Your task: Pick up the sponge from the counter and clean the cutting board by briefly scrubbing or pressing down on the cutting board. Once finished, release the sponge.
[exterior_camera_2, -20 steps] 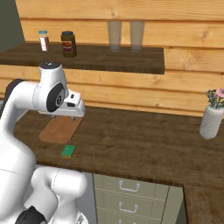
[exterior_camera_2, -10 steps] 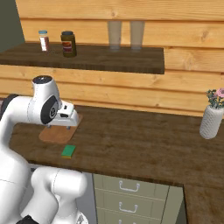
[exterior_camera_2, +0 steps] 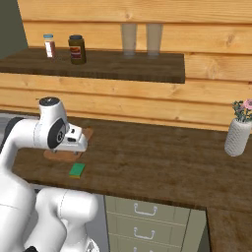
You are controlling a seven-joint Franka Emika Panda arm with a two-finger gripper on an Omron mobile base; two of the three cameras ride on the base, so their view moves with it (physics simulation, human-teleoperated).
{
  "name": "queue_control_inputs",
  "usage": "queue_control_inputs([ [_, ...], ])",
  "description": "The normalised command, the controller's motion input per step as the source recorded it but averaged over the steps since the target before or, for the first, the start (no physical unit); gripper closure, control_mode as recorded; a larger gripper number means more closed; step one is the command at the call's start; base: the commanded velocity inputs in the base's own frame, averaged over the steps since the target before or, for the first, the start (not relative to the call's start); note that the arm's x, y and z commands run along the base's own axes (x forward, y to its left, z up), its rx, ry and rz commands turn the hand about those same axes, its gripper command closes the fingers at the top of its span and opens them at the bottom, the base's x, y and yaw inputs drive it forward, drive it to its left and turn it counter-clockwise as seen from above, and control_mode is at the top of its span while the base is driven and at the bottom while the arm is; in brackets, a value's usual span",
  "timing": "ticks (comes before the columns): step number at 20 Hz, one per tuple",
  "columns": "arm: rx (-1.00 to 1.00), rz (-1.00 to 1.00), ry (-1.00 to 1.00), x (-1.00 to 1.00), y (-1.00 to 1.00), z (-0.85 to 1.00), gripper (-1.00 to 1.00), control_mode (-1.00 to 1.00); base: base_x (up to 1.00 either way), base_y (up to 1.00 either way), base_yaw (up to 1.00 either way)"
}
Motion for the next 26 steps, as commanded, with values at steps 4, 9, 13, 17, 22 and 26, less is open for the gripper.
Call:
queue_control_inputs([
  [4, -0.02, 0.00, 0.09, 0.19, 0.09, -0.41, -1.00, -1.00, 0.00, 0.00, 0.00],
  [9, -0.01, 0.01, 0.07, 0.24, 0.00, -0.29, -1.00, -1.00, 0.00, 0.00, 0.00],
  [13, 0.00, 0.01, 0.08, 0.29, 0.00, -0.40, -1.00, -1.00, 0.00, 0.00, 0.00],
  [17, 0.00, 0.01, 0.08, 0.23, 0.00, -0.41, -1.00, -1.00, 0.00, 0.00, 0.00],
  [22, -0.02, 0.00, 0.09, 0.12, 0.18, -0.35, -1.00, -1.00, 0.00, 0.00, 0.00],
  [26, -0.04, 0.00, 0.15, 0.11, 0.14, -0.30, -1.00, -1.00, 0.00, 0.00, 0.00],
])
